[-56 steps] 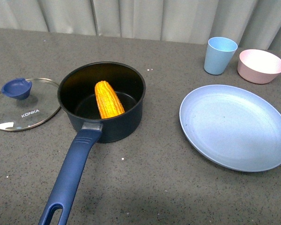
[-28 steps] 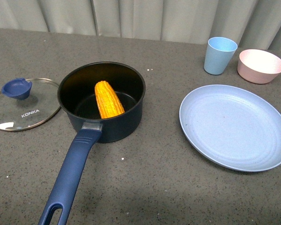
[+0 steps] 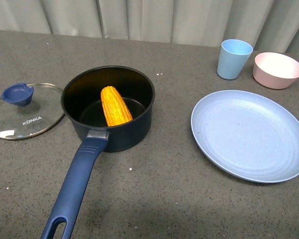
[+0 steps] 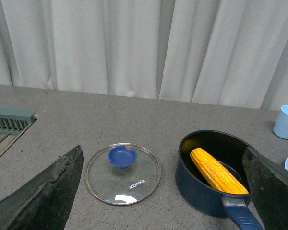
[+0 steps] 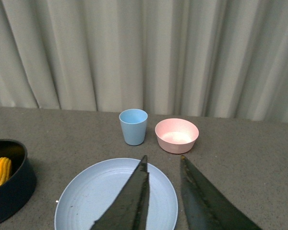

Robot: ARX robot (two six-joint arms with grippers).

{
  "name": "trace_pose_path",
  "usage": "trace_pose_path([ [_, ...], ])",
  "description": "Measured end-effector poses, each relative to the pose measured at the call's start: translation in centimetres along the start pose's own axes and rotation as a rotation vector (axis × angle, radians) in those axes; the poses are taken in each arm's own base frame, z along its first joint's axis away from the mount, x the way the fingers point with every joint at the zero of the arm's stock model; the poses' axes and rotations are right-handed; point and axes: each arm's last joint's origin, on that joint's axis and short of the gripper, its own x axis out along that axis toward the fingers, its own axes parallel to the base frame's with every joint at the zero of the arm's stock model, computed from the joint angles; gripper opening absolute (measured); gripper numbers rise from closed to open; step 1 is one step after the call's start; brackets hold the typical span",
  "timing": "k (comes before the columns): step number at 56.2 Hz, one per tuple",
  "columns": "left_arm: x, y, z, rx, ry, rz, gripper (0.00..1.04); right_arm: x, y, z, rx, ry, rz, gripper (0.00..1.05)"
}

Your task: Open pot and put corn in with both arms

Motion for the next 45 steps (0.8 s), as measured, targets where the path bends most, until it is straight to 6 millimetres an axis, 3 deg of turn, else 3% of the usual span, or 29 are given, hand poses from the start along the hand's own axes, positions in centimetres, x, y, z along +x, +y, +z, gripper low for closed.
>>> trace_pose_path([
  [5, 0.0, 0.0, 0.0, 0.000, 0.000, 0.000, 0.98, -0.2, -0.6, 0.1, -0.001, -0.009, -0.038, 0.00],
  [45, 0.0, 0.0, 0.0, 0.000, 0.000, 0.000, 0.98, -1.8, -0.6, -0.3, 0.001, 0.000, -0.033, 0.01],
])
